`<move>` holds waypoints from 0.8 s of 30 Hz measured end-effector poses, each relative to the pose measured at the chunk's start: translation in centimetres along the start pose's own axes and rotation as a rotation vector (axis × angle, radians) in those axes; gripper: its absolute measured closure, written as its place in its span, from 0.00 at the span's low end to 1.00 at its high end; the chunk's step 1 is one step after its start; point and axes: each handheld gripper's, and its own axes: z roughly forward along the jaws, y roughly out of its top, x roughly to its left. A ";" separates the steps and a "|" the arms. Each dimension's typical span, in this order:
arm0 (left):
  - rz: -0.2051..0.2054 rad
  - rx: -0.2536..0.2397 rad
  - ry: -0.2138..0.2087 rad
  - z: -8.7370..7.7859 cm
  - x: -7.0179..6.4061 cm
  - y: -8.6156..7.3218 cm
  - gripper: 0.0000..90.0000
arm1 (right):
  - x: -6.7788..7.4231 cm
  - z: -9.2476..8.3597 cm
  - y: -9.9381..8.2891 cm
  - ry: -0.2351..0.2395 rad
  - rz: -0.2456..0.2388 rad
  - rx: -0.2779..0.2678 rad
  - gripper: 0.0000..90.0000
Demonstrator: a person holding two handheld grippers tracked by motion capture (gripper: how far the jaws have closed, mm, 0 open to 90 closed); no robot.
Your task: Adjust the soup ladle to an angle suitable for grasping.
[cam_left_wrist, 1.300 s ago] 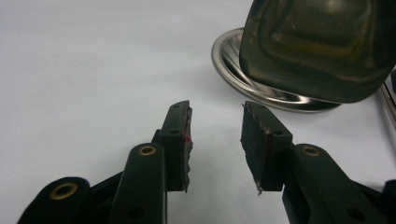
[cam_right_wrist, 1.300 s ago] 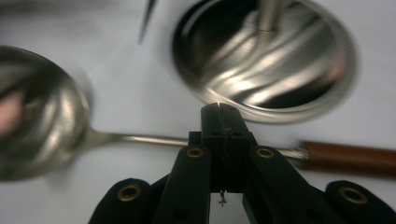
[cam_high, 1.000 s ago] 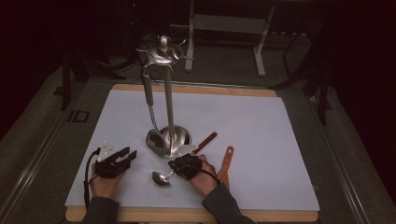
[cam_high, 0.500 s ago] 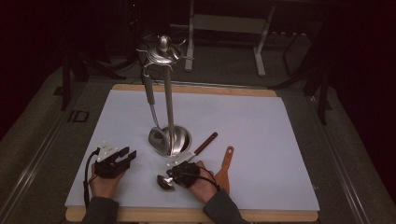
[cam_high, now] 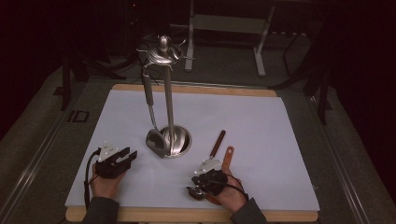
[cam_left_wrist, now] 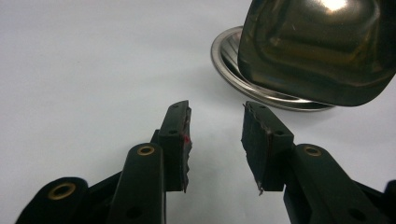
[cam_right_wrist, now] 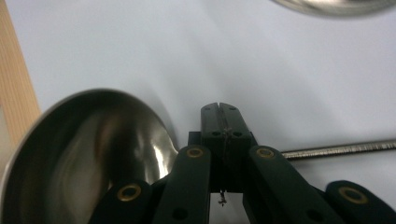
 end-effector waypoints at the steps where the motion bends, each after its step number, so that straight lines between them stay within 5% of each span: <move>1: 0.000 0.001 0.000 0.0 0.0 0.0 0.69 | -0.1 -0.2 -0.3 0.001 0.004 0.003 1.00; 15: 0.001 0.005 0.001 0.2 0.0 -0.1 0.69 | -3.8 -5.2 -5.2 -0.061 0.057 0.077 0.97; 20: 0.001 0.015 0.002 0.3 -0.1 -0.1 0.69 | -5.0 -5.7 -5.0 -0.077 0.122 0.059 0.82; 24: 0.001 0.014 0.000 0.3 -0.1 -0.2 0.69 | -6.5 -5.5 -3.9 -0.163 0.206 0.025 0.65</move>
